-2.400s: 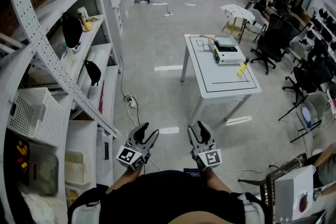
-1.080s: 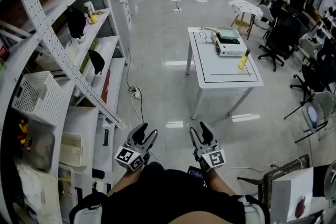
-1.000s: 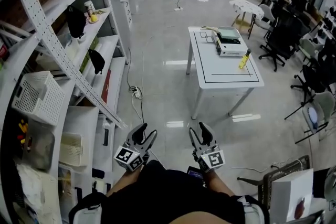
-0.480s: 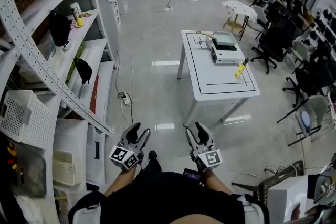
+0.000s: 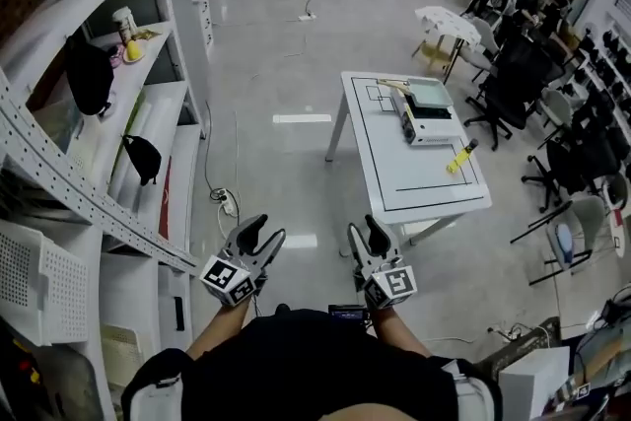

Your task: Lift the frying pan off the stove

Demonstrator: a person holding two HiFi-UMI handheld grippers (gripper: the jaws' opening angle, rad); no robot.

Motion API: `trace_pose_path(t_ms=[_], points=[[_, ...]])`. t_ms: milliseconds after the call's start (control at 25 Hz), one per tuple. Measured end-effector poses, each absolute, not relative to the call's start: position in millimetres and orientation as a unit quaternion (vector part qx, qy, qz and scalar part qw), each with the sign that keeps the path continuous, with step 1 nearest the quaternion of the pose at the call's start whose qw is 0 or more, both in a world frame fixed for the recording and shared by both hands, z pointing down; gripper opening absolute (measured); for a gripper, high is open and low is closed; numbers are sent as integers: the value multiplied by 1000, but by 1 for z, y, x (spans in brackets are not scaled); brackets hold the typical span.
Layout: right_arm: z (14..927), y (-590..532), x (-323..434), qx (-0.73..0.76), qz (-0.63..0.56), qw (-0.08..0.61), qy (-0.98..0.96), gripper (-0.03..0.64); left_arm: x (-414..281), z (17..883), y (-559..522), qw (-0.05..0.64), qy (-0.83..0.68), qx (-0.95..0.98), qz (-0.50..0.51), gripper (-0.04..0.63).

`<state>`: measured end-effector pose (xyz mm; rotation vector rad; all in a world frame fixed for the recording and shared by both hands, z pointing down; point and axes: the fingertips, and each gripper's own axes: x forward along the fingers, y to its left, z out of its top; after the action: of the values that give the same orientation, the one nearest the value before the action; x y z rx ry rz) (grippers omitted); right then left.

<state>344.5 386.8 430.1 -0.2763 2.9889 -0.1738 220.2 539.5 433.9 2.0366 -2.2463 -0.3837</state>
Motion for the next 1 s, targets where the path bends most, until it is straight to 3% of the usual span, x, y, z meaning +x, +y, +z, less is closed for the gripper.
trace_pose_path(t_ms=[480,1000], points=[[475,314,238,-99,-57,26,993,180,96,473,454,80,-721,672,-147,213],[436,146,83,-107,-80,69,989,179,-62,434,290,75,-716,682,-132,213]])
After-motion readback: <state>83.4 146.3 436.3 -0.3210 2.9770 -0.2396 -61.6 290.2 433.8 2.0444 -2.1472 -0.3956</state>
